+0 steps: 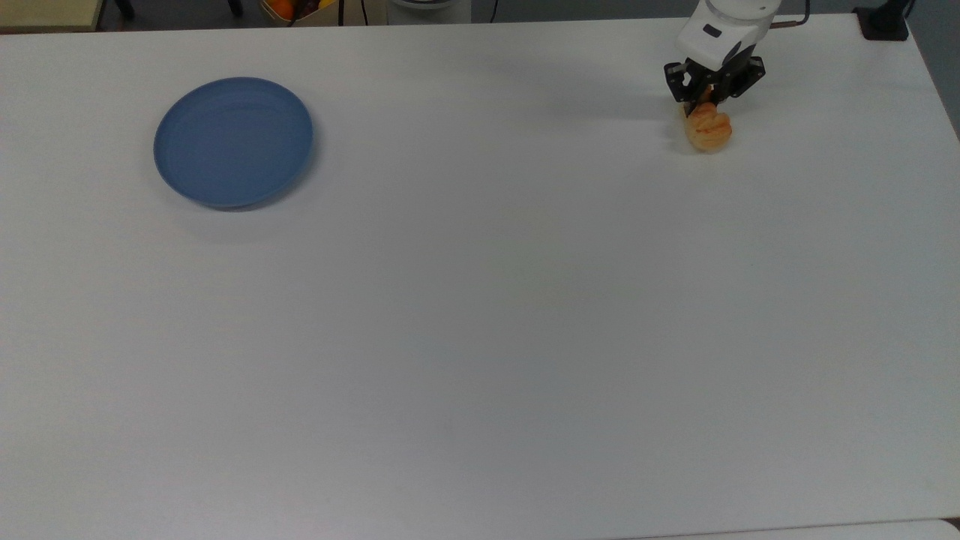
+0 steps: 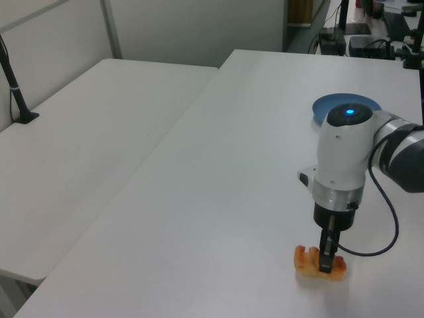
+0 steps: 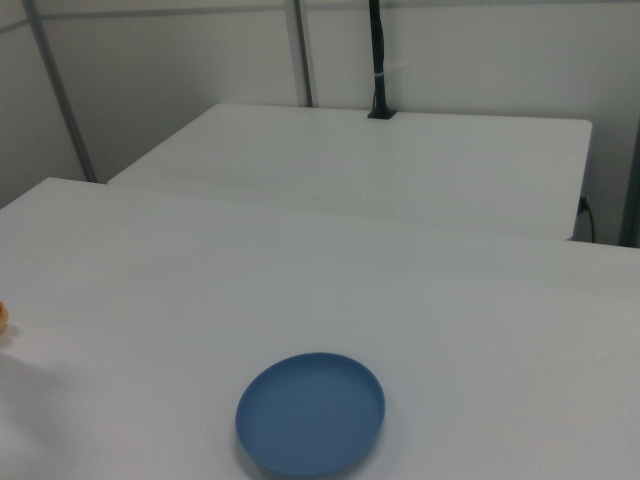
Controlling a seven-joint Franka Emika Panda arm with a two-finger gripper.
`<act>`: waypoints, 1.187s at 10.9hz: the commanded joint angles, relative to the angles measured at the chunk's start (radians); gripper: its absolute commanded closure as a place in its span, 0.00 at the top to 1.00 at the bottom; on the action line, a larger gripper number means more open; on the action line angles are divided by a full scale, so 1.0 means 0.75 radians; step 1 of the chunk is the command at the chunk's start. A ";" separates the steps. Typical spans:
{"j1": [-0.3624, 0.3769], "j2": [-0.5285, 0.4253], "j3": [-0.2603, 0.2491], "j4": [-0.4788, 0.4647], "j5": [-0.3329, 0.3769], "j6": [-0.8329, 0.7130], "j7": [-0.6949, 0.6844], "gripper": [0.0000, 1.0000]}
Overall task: Put the bread on the table
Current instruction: 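Lower the held bread roll onto the bare table surface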
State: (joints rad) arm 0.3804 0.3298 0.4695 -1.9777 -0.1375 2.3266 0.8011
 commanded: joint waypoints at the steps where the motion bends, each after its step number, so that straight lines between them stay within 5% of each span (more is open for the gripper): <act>1: 0.049 0.033 -0.010 0.046 -0.025 -0.003 0.081 0.29; 6: 0.070 0.047 -0.010 0.046 -0.023 -0.010 0.151 0.33; 7: 0.072 0.049 -0.010 0.046 -0.023 -0.012 0.151 0.44; 8: 0.072 0.057 -0.010 0.048 -0.023 -0.012 0.151 0.68; 11: 0.072 0.055 -0.010 0.048 -0.025 -0.030 0.149 0.94; 13: 0.072 0.053 -0.010 0.050 -0.025 -0.036 0.149 1.00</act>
State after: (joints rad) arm 0.4214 0.3697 0.4699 -1.9535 -0.1388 2.3249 0.8884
